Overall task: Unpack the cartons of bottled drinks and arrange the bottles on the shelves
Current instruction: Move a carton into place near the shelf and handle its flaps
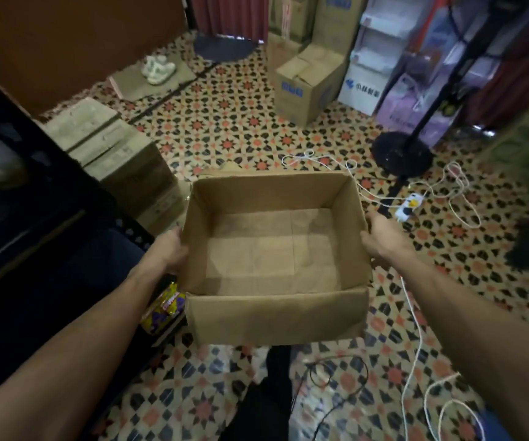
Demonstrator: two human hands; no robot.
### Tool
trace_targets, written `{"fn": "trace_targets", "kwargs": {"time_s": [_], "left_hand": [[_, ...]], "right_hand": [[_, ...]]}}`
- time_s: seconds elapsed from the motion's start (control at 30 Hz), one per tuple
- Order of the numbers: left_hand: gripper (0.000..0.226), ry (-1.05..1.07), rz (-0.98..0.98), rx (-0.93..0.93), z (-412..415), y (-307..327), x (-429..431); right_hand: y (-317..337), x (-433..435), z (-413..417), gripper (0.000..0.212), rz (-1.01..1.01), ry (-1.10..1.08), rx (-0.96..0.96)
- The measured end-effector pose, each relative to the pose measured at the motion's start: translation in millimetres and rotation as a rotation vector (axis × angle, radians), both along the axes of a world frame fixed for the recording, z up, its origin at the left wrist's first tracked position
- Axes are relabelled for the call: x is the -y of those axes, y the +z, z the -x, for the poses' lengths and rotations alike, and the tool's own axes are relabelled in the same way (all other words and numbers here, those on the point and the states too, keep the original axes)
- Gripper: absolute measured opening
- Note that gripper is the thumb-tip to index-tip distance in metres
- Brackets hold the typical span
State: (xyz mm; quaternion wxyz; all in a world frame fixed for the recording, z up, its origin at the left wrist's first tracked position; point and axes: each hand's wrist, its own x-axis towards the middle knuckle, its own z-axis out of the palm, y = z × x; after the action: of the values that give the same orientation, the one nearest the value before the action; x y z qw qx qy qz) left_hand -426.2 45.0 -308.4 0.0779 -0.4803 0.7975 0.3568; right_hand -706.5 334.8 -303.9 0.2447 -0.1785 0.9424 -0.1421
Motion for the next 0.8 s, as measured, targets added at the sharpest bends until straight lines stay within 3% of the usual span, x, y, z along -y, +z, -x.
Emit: {"fn": "trace_targets", "kwargs": {"time_s": [0.2, 0.57, 0.8], "left_hand": [[0.027, 0.092, -0.017, 0.008, 42.0, -1.4, 46.4], [0.041, 0.434, -0.029, 0.013, 64.6, 7.4, 89.6], [0.023, 0.647, -0.058, 0.013, 78.6, 14.1, 91.1]], "right_hand": [[1.2, 71.9, 69.6, 0.032, -0.021, 0.1, -0.033], [18.7, 204.3, 143.0, 0.028, -0.004, 0.333, -0.078], [10.3, 287.1, 179.6, 0.02, -0.043, 0.526, -0.1]]}}
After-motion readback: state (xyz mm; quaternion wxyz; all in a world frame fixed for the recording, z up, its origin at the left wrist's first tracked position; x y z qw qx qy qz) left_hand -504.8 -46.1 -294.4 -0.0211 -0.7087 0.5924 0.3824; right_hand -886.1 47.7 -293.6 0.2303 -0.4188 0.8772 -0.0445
